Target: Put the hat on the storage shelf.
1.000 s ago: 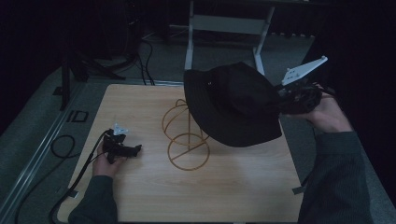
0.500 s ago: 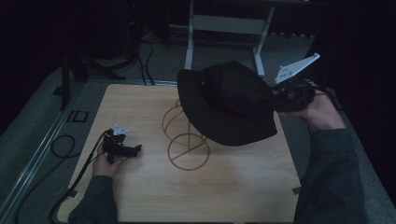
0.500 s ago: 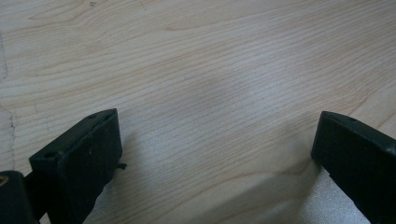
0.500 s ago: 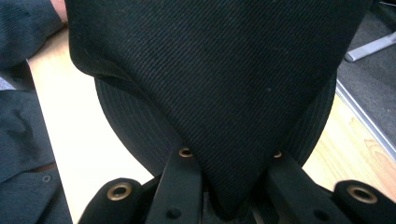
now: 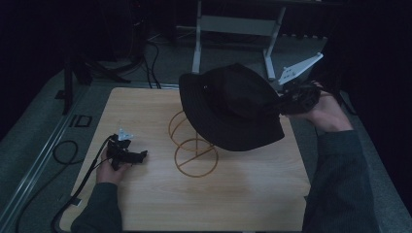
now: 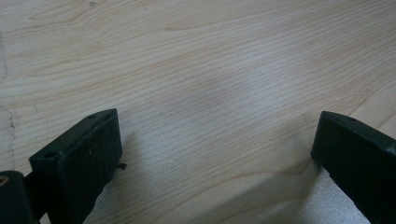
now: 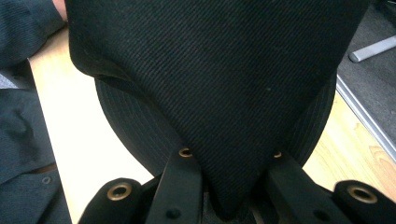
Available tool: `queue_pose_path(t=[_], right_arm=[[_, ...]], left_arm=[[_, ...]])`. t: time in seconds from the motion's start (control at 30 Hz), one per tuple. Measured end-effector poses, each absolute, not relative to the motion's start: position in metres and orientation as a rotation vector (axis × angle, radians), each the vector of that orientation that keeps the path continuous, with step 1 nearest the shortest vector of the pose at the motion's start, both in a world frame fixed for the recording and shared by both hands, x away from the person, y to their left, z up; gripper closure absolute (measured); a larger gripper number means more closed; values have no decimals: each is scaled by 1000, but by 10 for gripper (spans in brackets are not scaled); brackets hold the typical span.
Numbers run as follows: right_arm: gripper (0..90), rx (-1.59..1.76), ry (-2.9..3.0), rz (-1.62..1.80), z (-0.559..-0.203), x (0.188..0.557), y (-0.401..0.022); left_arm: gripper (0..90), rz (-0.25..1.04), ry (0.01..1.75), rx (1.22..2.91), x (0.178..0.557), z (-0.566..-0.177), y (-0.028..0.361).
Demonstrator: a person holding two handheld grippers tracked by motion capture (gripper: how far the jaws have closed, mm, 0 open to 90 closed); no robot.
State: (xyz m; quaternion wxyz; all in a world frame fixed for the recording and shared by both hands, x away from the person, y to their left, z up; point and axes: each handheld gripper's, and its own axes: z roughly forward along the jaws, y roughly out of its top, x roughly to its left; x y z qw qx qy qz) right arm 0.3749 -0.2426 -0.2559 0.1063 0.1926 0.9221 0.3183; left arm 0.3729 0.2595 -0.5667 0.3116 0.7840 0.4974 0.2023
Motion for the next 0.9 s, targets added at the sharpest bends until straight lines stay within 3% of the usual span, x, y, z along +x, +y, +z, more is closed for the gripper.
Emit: queue_pose_path(t=[0.9], right_arm=[[856, 514, 2765, 876, -257, 382, -213]], left_arm=[[20, 533, 1313, 2070, 373, -567, 260]])
